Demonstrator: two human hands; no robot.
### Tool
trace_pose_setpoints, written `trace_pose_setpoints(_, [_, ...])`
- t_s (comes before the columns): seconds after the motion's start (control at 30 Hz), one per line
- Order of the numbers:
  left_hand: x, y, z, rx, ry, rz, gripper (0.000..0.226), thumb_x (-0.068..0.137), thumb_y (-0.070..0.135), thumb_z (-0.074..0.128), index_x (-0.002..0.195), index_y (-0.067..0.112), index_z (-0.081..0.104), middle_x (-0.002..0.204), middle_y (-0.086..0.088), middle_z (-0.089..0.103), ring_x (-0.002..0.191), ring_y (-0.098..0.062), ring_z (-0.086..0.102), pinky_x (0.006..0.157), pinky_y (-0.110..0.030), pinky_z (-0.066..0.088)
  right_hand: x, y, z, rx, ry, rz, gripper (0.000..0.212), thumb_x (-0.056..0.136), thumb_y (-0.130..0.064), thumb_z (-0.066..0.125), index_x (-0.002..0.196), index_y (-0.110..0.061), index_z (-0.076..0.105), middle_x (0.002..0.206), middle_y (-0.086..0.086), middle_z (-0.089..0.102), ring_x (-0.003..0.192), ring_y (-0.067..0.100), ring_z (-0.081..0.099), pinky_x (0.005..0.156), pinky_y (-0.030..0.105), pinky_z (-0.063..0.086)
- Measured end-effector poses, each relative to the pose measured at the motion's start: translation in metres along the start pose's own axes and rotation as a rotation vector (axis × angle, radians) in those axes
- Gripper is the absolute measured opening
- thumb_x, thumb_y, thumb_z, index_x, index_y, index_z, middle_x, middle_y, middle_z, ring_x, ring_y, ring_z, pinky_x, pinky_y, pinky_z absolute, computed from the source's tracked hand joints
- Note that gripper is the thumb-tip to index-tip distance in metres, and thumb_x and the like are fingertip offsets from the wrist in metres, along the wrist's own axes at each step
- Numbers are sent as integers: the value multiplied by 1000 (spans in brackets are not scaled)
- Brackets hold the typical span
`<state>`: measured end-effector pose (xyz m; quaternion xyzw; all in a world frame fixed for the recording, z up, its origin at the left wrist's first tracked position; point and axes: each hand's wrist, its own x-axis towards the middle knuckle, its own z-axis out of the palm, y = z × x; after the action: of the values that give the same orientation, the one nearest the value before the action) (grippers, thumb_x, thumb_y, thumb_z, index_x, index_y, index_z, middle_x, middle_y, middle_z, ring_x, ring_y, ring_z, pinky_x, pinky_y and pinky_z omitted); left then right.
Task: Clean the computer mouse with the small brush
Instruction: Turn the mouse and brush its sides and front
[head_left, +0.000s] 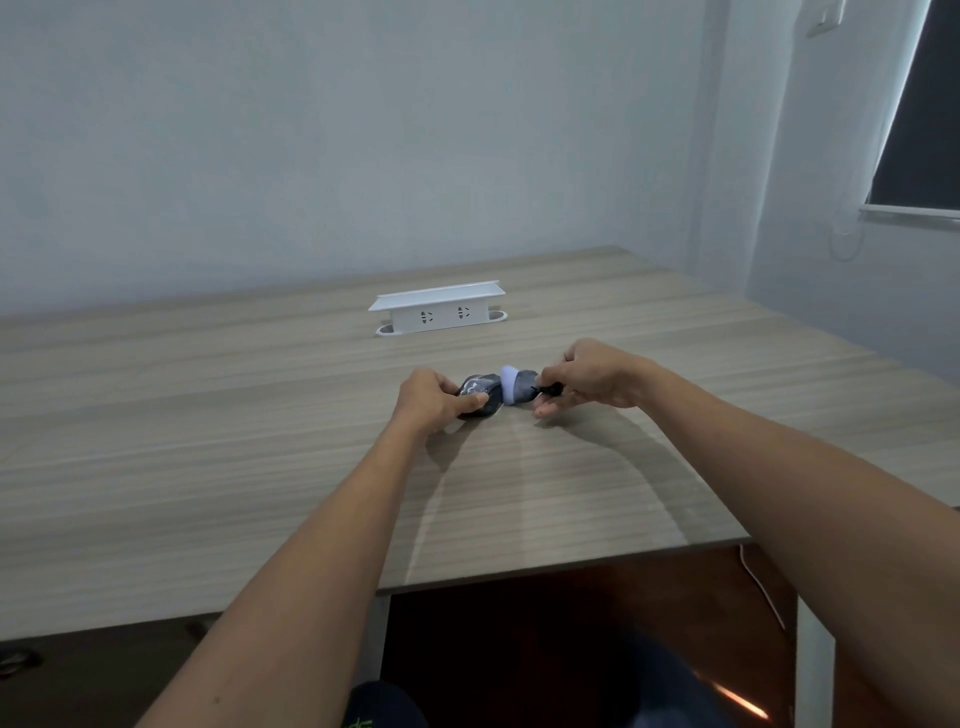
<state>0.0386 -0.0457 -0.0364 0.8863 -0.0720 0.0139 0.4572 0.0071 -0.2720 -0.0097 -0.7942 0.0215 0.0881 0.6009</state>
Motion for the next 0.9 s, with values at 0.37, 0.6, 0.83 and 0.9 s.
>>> trace_pose_setpoints(0.37, [1,0,1,23,5,-1,44,82,31,86,99,-9,78,79,-8,61,75,-19,50,68,-29,38,-7,-5,1,37,-60,43,28,93,-1,59,108,23,59,100,34,71,89,37,75,76,28,63])
trace_pose_setpoints(0.6, [0,1,0,28,10,-8,47,81,32,86,95,-12,76,75,-7,54,71,-19,45,60,-29,35,-8,-2,6,62,-67,69,32,93,0,59,110,28,56,99,36,70,90,42,73,78,32,62])
trace_pose_setpoints(0.83, [-1,1,1,32,11,-5,48,82,32,85,96,-13,76,76,-9,53,73,-20,44,67,-30,34,-7,-6,6,56,-8,96,36,93,1,58,119,24,51,101,34,71,90,41,74,93,38,58])
trace_pose_setpoints(0.9, [0,0,1,34,17,-5,49,82,32,86,99,-12,76,77,-8,55,73,-20,46,68,-30,35,-3,-4,6,62,80,68,36,93,2,58,120,24,50,95,31,71,80,38,75,91,41,58])
